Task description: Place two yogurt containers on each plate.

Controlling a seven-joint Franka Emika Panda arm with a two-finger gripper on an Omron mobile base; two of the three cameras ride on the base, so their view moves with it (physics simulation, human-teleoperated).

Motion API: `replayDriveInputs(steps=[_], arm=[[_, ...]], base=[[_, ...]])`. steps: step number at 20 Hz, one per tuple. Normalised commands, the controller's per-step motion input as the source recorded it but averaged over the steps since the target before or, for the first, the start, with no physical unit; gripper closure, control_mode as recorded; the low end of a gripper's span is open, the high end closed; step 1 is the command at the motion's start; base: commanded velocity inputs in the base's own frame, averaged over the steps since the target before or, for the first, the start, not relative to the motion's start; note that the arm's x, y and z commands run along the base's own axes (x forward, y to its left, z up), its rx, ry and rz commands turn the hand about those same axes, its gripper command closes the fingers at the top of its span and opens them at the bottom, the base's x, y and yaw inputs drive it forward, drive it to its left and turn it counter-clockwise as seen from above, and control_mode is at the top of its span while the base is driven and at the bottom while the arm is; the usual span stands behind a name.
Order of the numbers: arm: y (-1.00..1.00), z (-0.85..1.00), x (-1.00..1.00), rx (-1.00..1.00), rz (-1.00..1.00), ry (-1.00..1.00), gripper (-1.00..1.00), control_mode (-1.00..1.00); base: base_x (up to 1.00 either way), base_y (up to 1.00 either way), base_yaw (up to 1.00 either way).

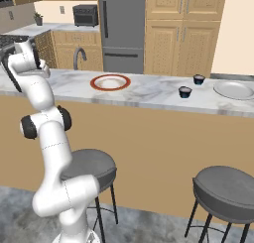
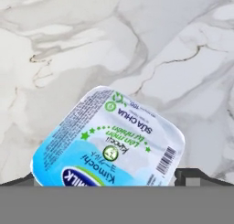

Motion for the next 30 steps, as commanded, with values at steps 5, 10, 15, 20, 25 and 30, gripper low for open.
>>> replayDriveInputs(steps=[5, 10, 15, 20, 25, 30], arm=[[0.0, 0.0, 0.0, 0.0, 0.0, 0.0, 1.0, -1.0], [0.0, 0.0, 0.0, 0.0, 0.0, 0.0, 1.0, -1.0], [-0.05, 0.04, 0.0, 0.0, 0.0, -0.01, 1.0, -1.0], [-0.26, 0.49, -0.15, 0.02, 0.0, -0.05, 1.0, -1.0], [-0.58, 0.74, -0.37, 0.07, 0.0, -0.05, 1.0, -1.0], [-0.96, 0.45, -0.81, 0.06, 0.0, -0.09, 1.0, -1.0]], base=[[0.0, 0.0, 0.0], [0.0, 0.0, 0.0], [0.0, 0.0, 0.0], [0.0, 0.0, 0.0], [0.0, 0.0, 0.0], [0.0, 0.0, 0.0]])
